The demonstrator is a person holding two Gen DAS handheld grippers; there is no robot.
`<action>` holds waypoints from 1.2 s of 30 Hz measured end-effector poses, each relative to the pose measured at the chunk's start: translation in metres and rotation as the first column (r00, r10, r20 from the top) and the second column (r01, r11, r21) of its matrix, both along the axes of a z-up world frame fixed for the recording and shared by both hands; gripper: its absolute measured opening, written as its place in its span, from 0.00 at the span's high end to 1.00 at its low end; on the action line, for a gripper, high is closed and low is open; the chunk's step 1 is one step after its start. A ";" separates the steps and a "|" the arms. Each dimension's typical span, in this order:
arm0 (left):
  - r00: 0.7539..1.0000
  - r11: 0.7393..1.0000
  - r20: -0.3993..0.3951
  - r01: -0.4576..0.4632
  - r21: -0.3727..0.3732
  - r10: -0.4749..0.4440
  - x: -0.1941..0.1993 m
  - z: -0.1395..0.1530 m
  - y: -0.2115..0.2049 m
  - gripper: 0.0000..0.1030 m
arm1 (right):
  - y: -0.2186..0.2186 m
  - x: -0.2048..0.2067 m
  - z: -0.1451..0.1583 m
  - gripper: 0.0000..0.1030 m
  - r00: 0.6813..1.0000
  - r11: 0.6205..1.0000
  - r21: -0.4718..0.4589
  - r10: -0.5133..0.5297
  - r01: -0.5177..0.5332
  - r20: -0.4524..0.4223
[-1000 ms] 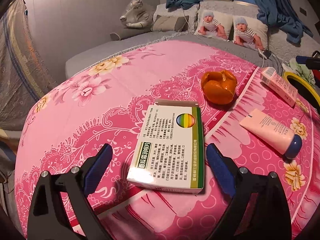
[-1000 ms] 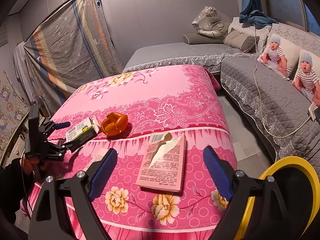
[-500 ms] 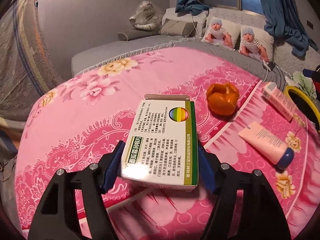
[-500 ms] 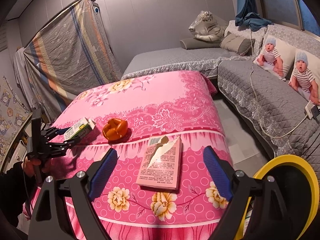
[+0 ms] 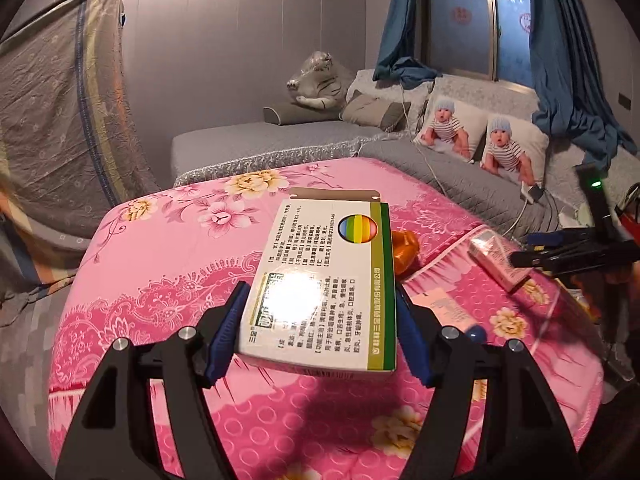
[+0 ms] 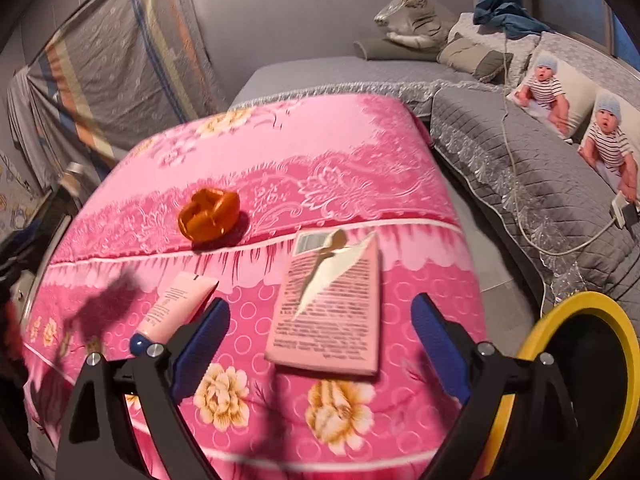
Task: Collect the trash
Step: 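Grasp the white medicine box with the left tool while the right tool grasps the pink box, then carry both boxes over the yellow bin and open both tools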
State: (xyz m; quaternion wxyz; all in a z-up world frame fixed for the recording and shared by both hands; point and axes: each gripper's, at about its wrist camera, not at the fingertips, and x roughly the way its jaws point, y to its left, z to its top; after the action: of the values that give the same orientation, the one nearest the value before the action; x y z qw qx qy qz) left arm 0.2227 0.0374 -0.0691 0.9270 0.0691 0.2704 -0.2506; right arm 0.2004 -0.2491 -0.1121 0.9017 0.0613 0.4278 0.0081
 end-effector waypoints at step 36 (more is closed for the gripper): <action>0.990 0.998 0.139 0.044 -0.035 -0.038 -0.079 0.072 -0.112 0.37 | -0.053 -0.082 0.077 0.42 0.968 0.989 0.137 -0.083 0.052 0.237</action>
State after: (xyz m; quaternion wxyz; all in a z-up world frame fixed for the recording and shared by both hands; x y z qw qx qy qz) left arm 0.1434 -0.0741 0.0029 0.9393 0.0740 0.1994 -0.2693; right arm 0.1181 -0.3021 -0.0346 0.9410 0.1327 0.3109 0.0125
